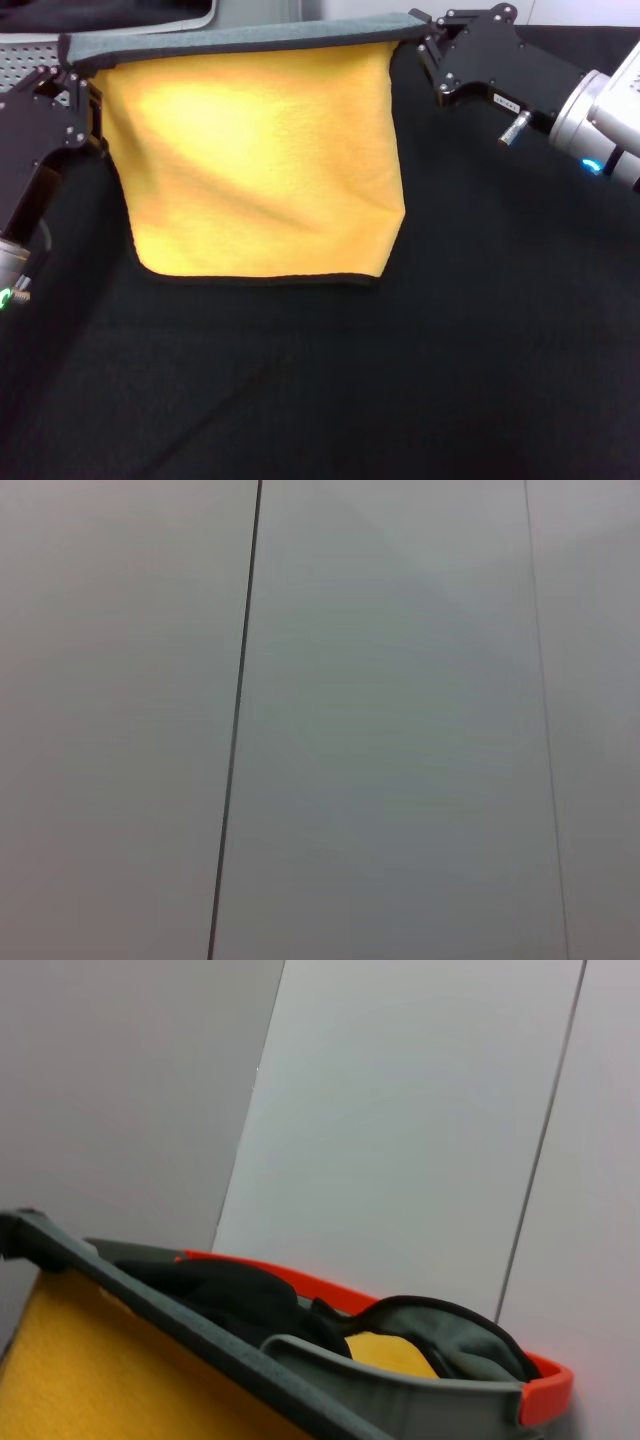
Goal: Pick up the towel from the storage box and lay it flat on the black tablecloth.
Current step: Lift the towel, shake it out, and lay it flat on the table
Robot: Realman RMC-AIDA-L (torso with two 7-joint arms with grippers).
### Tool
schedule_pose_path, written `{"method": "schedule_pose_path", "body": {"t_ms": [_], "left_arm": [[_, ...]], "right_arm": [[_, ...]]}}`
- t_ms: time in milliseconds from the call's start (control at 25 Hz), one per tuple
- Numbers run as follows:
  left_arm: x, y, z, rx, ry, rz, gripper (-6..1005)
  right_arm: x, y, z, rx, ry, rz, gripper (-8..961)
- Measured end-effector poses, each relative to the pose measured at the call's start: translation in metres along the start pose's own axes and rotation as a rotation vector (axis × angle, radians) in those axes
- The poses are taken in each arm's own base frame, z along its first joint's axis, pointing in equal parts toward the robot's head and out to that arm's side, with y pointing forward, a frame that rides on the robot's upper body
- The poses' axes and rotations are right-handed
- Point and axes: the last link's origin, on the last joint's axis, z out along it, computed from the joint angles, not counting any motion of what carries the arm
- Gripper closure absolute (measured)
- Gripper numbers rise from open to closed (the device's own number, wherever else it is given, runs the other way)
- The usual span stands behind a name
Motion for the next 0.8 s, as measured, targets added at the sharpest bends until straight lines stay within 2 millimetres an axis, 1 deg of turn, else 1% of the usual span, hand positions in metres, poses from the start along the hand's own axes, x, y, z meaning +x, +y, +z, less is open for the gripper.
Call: {"method": "schedule_pose_path", "body": {"t_ms": [160,280,440,520,560,600,800], "left_arm": [[0.001,0.001,0.0,-0.004,0.008,-0.001,962],[0.003,0.001,-0.002,-0.006,0.021,-0.008,962],[0.006,0.0,-0.008,-0.009,0.028,-0.054,962],[0.007,-0.002,-0.011,-0.007,0.026,-0.079,962],[0.008,-0.005,-0.017,-0.004,0.021,-0.113,962],[0.011,-0.008,-0.027,-0.002,0.017,-0.146,962],[0.016,-0.006,-0.046,-0.021,0.015,-0.174,962]], "right_arm": [[0.0,0.0,-0.001,0.004,0.001,-0.011,930],[-0.005,0.005,-0.003,-0.011,-0.029,-0.015,930],[-0.014,0.024,-0.008,-0.076,-0.092,-0.02,930],[-0.015,0.034,-0.01,-0.108,-0.107,-0.018,930],[-0.015,0.038,-0.011,-0.12,-0.11,-0.017,930],[-0.016,0.044,-0.012,-0.136,-0.114,-0.016,930],[-0.015,0.07,-0.018,-0.209,-0.119,-0.017,930]]}}
